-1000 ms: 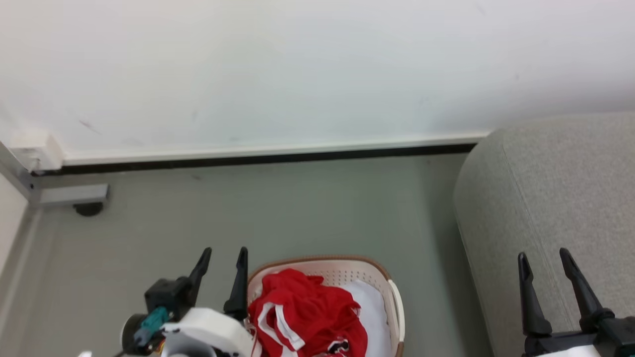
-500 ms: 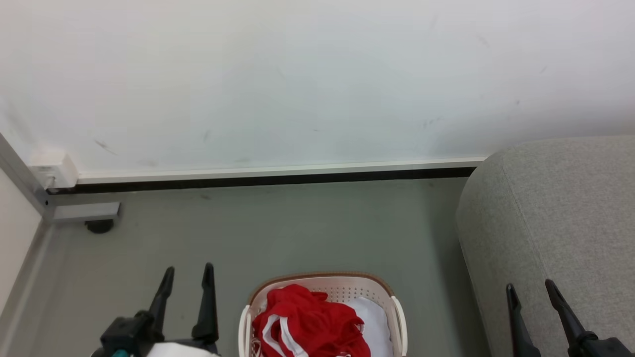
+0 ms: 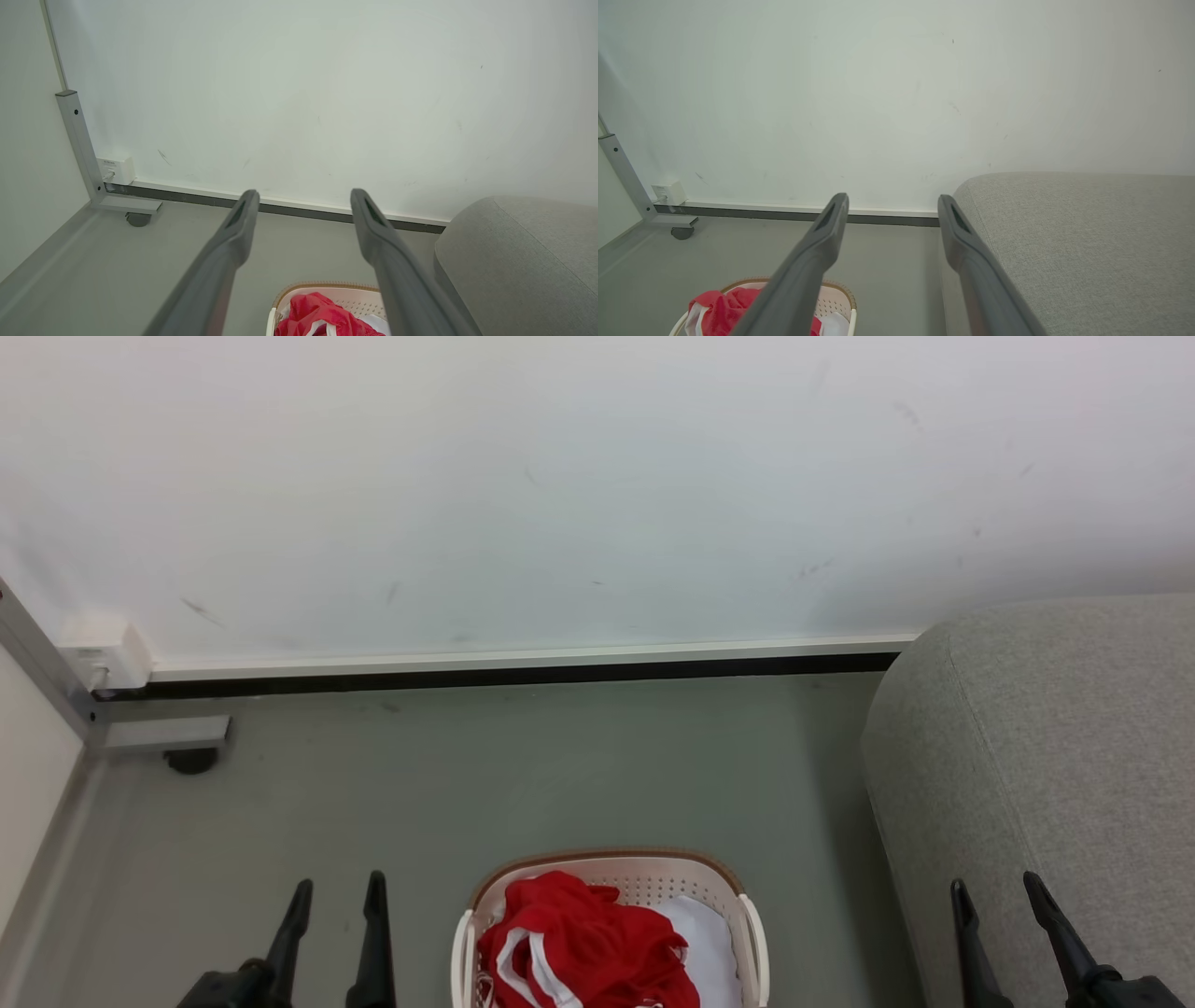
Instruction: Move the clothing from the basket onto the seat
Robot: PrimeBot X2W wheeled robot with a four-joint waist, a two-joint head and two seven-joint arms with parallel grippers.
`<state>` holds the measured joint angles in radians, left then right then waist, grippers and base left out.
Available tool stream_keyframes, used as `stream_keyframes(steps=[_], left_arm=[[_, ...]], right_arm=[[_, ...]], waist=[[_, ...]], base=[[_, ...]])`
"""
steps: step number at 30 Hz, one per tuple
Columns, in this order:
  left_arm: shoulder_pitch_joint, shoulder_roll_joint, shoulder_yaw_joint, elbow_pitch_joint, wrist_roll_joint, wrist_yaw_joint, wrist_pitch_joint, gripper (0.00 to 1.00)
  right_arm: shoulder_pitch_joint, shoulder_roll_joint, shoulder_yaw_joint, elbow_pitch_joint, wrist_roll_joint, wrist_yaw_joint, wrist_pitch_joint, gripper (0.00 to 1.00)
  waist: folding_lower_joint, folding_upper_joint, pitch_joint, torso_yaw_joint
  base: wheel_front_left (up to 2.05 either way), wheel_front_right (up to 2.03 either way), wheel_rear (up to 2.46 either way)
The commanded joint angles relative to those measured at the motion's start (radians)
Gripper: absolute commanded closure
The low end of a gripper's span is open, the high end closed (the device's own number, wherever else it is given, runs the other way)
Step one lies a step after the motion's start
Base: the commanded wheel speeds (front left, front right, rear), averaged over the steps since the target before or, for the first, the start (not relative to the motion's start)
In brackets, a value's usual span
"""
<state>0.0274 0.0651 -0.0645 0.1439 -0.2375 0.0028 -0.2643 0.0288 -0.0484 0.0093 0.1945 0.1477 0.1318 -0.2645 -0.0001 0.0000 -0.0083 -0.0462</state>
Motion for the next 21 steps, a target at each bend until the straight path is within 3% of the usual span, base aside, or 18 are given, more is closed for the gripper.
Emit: stream_keyframes(steps=[1,13,21], left_arm=[[0.007,-0.002,0.007,0.003,0.018,-0.004,0.0,0.0],[-0.034,-0.003,-0.011,0.093,0.03,-0.035,0.0,0.0],[-0.182,0.061,-0.068,0.236,0.085,-0.066,0.107,0.0]], right_arm=[[0.001,-0.004,0.002,0.002,0.002,-0.002,0.0,0.0],[-0.022,-0.004,0.012,-0.011,0.003,-0.002,0.0,0.0],[-0.071,-0.003,0.029,-0.04,0.024,-0.002,0.0,0.0]], waist=[[0.0001,0.0,0.002,-0.002],[0.0001,0.0,0.047,-0.062],[0.0001,0.0,0.151,-0.14]], base=[[0.0,0.0,0.0],[0.0,0.0,0.0],[0.0,0.0,0.0]])
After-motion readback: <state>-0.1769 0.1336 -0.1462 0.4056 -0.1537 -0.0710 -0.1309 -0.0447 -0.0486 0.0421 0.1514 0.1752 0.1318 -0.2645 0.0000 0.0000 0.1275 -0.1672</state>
